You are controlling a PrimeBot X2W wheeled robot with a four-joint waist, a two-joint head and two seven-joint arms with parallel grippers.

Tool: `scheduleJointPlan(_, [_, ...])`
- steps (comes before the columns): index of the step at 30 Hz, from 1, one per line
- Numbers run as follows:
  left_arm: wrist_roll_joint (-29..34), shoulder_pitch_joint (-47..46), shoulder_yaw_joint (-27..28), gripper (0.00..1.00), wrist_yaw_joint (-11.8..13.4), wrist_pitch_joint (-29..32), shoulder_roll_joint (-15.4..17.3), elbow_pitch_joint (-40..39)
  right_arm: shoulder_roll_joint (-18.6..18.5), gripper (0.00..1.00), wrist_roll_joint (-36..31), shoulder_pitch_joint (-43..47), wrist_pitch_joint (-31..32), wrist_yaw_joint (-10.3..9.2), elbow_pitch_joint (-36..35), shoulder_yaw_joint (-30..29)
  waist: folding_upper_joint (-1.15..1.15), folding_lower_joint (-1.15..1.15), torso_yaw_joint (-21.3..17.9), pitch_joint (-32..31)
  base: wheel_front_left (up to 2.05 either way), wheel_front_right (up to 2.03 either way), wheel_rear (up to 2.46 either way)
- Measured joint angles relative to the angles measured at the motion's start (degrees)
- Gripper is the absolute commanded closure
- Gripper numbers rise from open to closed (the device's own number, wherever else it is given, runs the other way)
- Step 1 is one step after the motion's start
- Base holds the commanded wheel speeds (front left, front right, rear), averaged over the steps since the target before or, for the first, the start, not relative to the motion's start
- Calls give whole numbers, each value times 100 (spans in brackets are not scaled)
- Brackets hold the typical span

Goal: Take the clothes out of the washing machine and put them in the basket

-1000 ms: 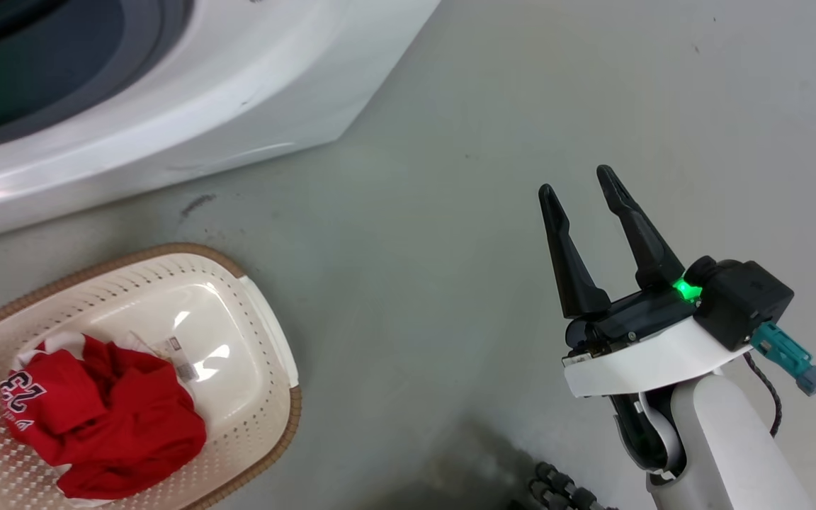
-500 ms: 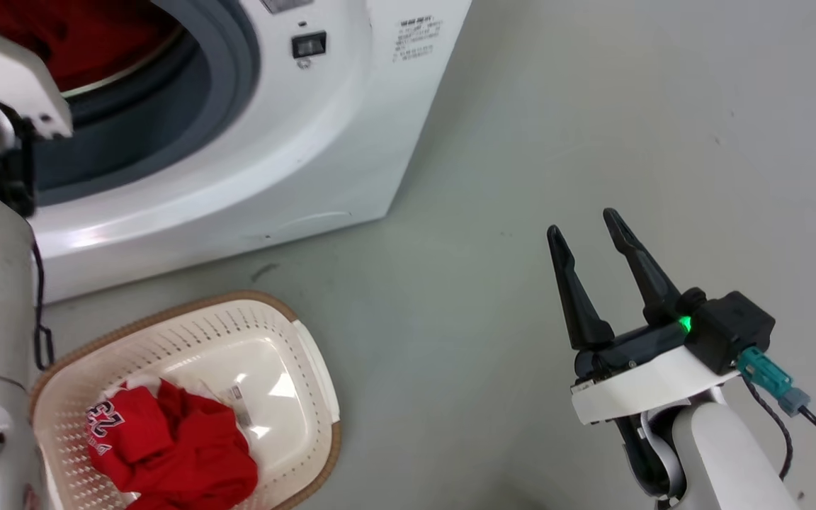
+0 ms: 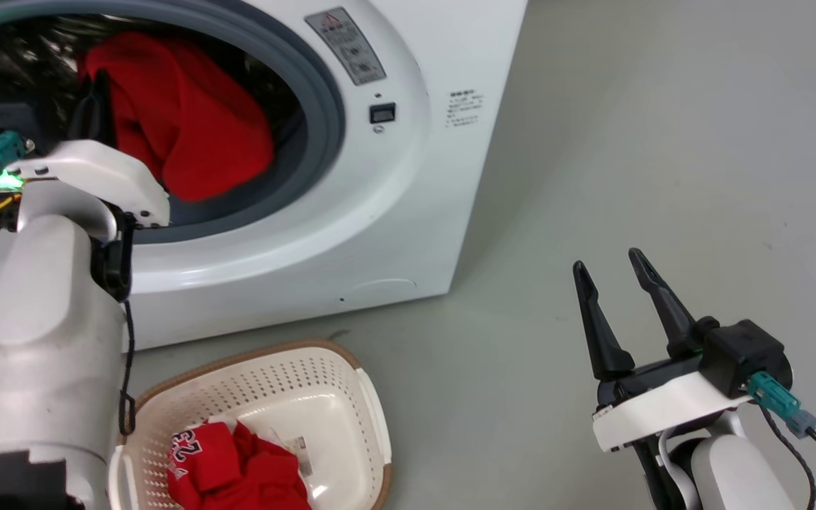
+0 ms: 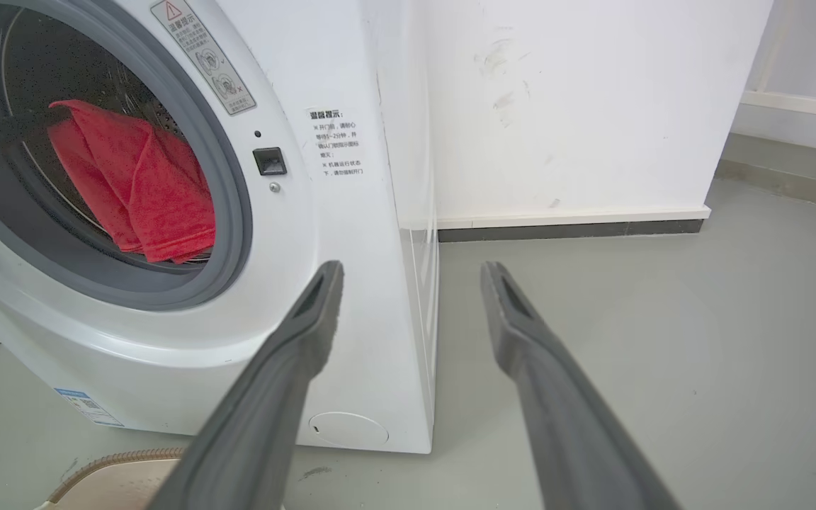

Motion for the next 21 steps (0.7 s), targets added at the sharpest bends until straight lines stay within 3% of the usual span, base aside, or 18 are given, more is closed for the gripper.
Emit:
scheduleJointPlan(12, [51, 1596, 210, 100, -75, -8, -493, -2271, -1, 0, -87, 435, 265, 0, -224, -218, 0, 0, 478, -753, 0, 0, 0])
scheduleJointPlan(21, [58, 2825, 348, 100, -29, -15, -847, -4180, -1, 0, -131, 595, 388, 0, -398, -337, 0, 0, 726, -979, 0, 0, 0])
